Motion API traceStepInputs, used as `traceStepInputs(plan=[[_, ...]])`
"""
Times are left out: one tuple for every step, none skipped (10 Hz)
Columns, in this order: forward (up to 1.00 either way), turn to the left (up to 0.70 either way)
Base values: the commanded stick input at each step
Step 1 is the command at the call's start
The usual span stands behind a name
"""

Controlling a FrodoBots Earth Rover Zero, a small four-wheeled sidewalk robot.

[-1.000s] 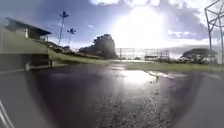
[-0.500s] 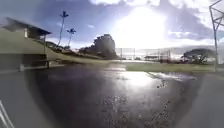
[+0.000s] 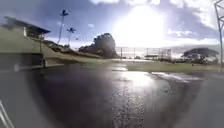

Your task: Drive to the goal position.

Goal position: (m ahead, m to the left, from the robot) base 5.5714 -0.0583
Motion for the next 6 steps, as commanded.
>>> traceStepInputs(plan=[[0.7, 0.0], [0.7, 0.0], [0.7, 0.0], [0.7, 0.0], [0.7, 0.0], [0.7, 0.0]])
